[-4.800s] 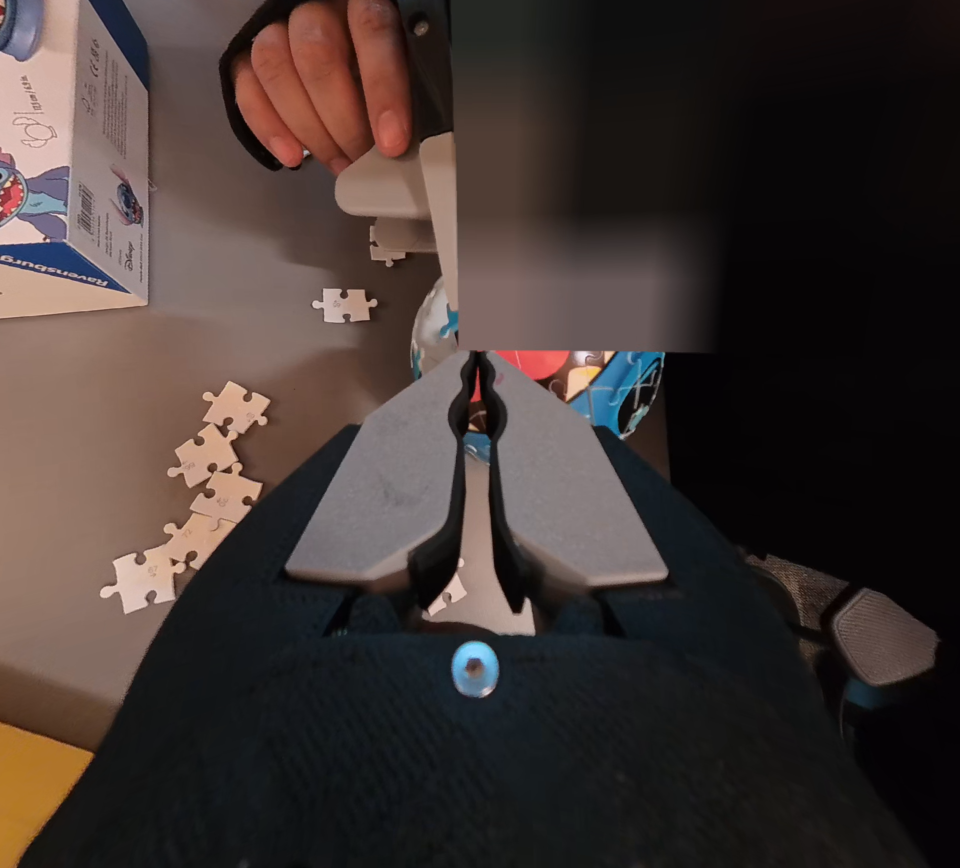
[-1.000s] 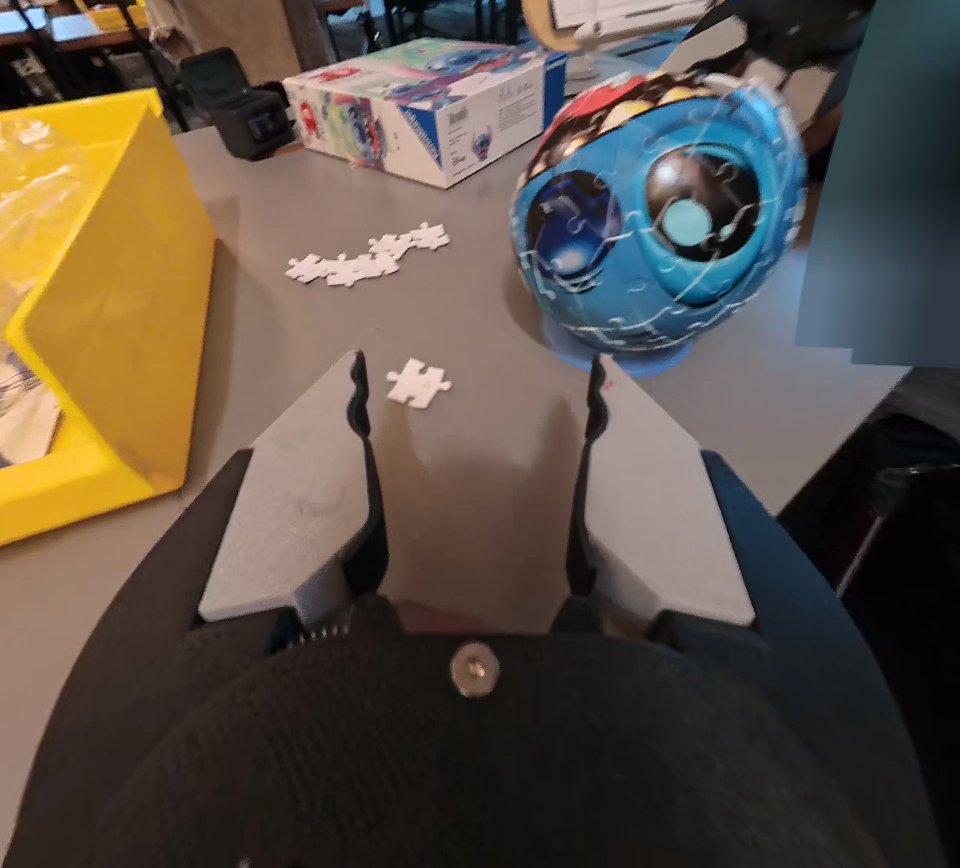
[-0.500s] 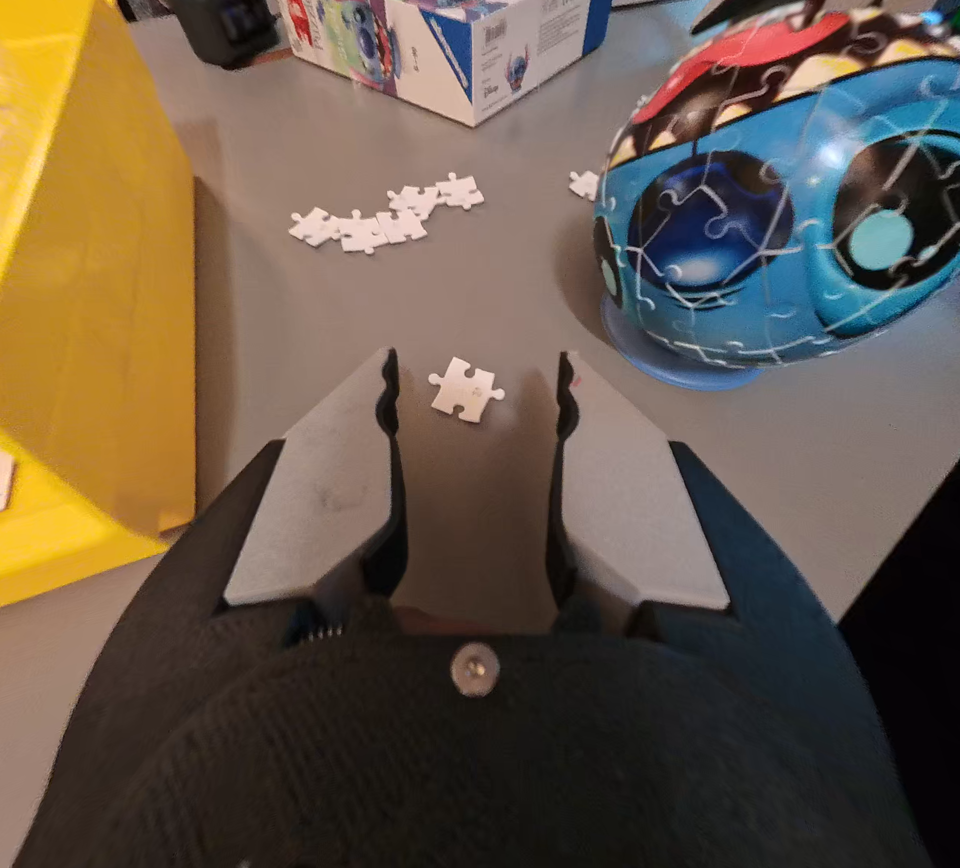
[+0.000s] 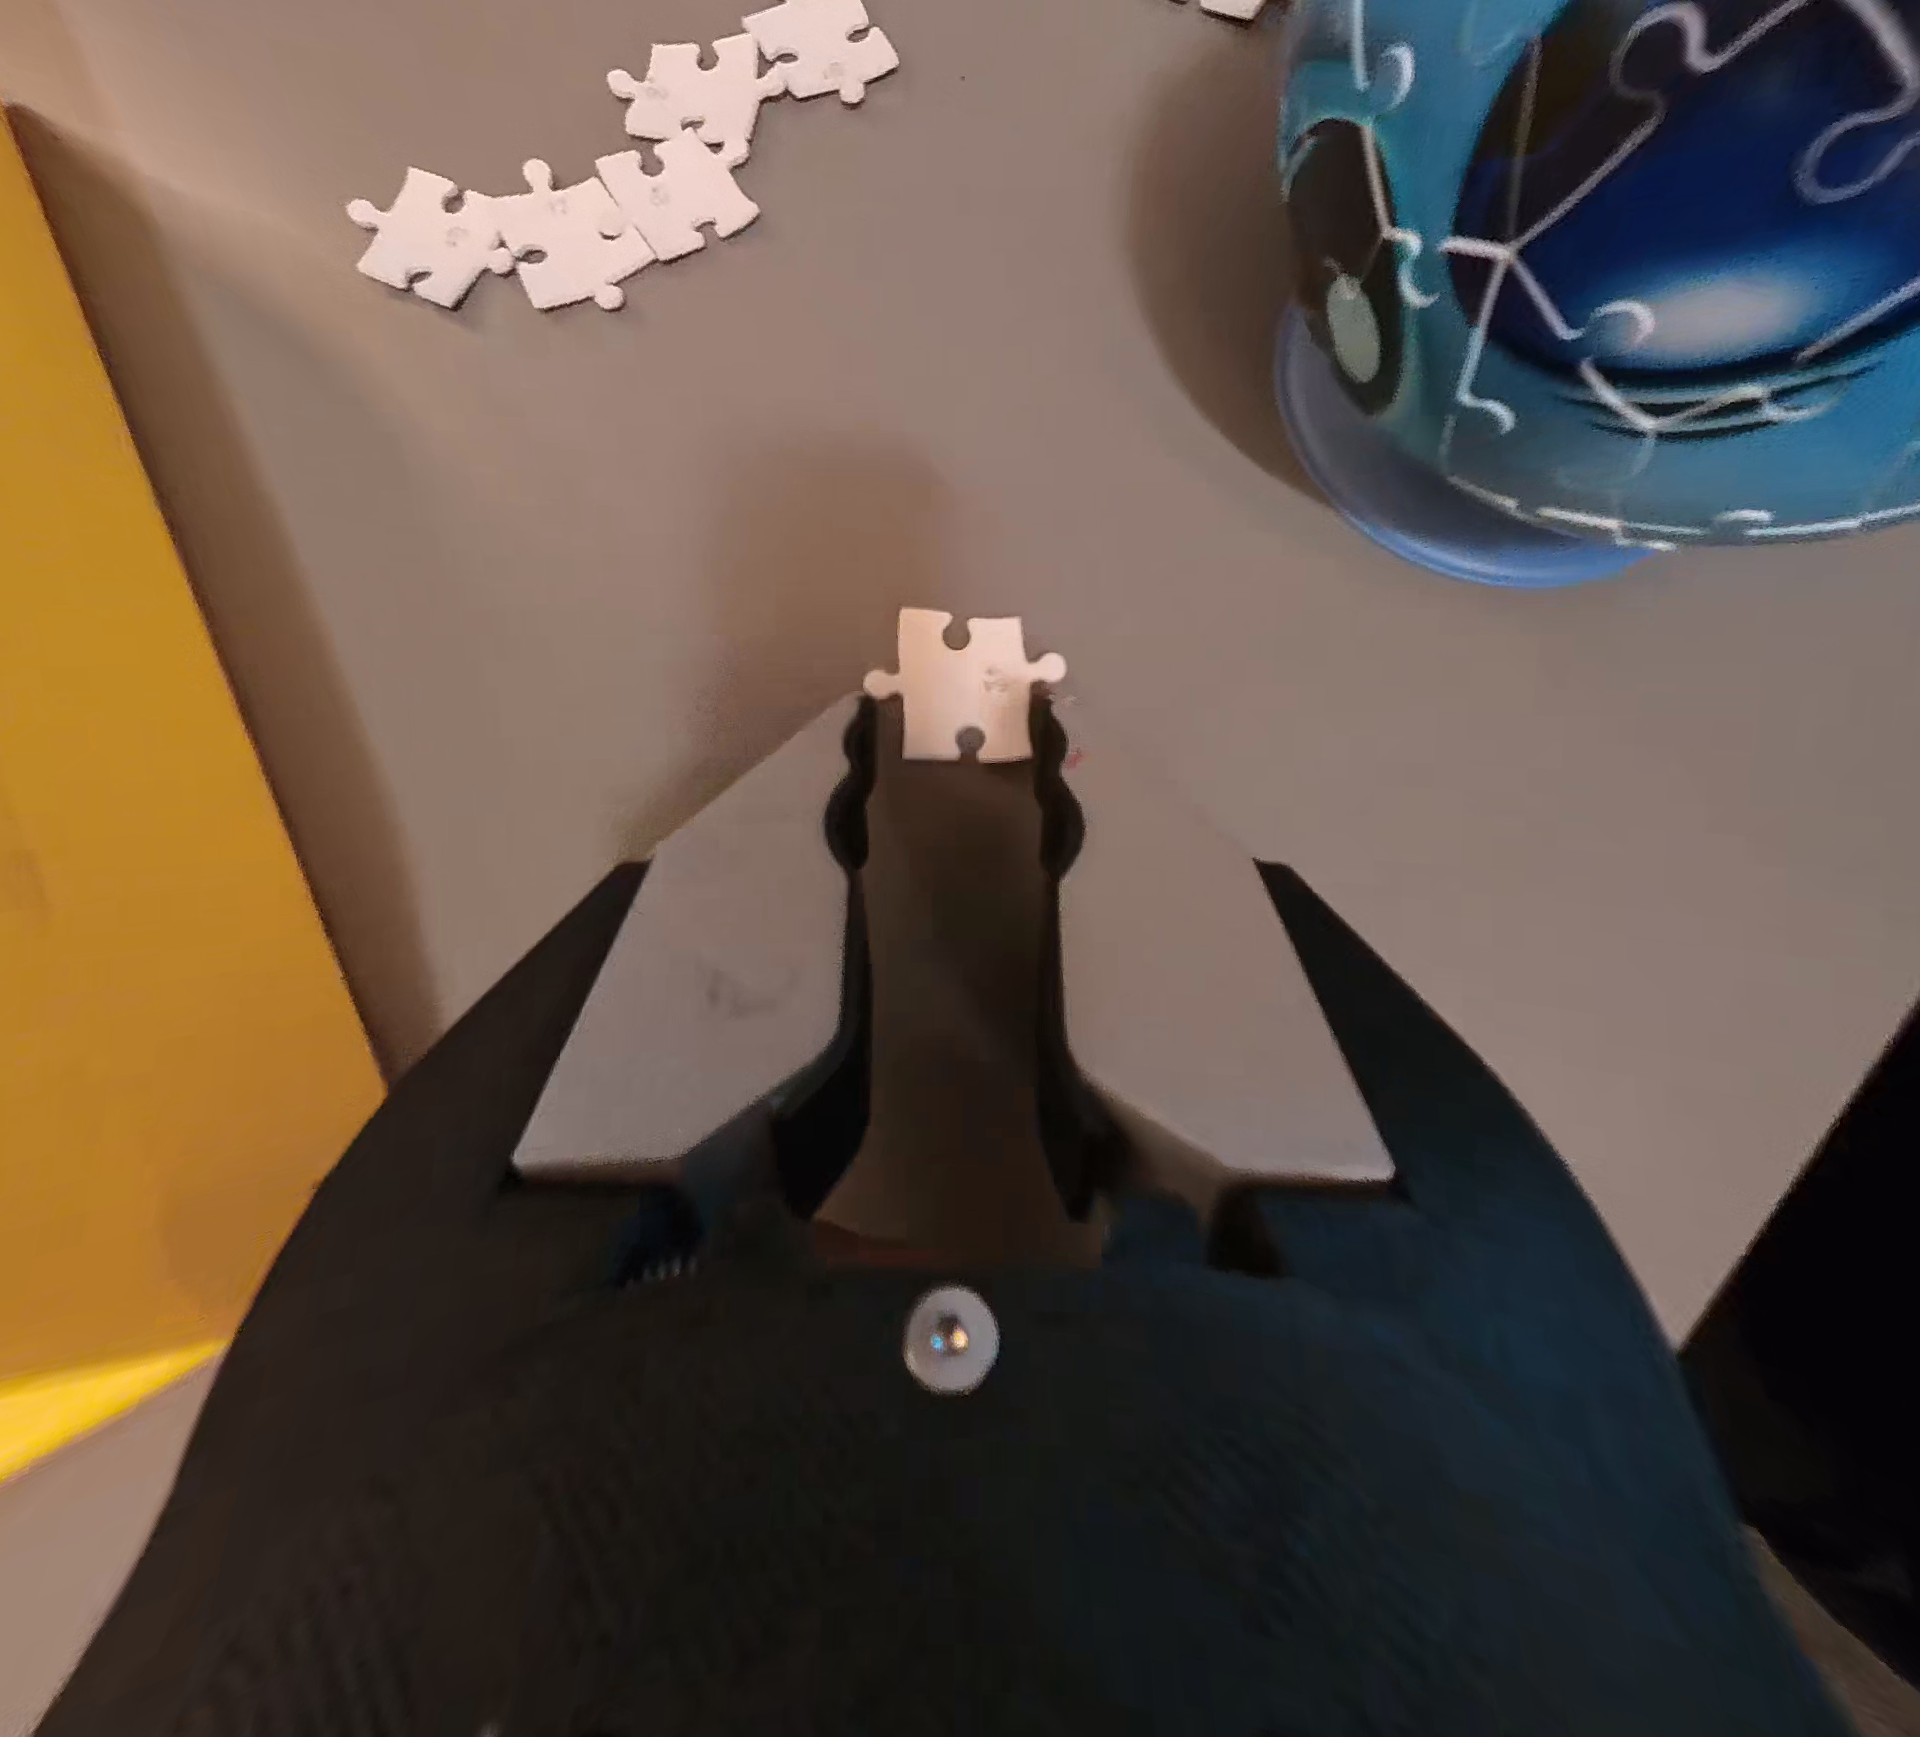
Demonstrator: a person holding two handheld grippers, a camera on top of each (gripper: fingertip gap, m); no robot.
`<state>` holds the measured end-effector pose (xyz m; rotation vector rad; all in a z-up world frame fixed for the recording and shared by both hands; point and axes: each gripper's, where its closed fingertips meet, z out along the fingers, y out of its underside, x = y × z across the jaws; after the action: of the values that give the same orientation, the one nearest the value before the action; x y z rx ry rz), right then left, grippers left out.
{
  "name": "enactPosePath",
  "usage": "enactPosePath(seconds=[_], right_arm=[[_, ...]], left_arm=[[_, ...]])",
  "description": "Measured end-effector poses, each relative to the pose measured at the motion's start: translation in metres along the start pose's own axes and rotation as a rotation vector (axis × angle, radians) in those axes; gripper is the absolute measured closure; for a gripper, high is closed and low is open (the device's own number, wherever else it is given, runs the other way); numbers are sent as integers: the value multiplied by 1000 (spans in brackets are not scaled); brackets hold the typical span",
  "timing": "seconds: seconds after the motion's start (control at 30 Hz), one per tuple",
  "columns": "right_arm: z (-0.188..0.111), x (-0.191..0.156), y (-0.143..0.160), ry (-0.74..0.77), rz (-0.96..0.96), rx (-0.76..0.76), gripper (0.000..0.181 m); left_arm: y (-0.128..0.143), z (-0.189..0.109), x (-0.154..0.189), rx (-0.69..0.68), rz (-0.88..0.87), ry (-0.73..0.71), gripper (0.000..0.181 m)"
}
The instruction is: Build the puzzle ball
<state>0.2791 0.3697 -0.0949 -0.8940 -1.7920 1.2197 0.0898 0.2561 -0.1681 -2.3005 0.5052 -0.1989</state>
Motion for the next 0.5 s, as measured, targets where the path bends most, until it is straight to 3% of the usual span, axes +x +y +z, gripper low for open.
enactPosePath(seconds=[0.2,0.33,0.5], right_arm=[[0,0,0,6,-3,-3,109],[-2,3,-2,14,29,18,113],[-5,13,-7,21,102,15,124]], left_arm=[[-7,7,-2,24,-25,16,159],[-6,3,-6,-17,61,-80,159],[-50,-33,-17,-4,302,-284,159]])
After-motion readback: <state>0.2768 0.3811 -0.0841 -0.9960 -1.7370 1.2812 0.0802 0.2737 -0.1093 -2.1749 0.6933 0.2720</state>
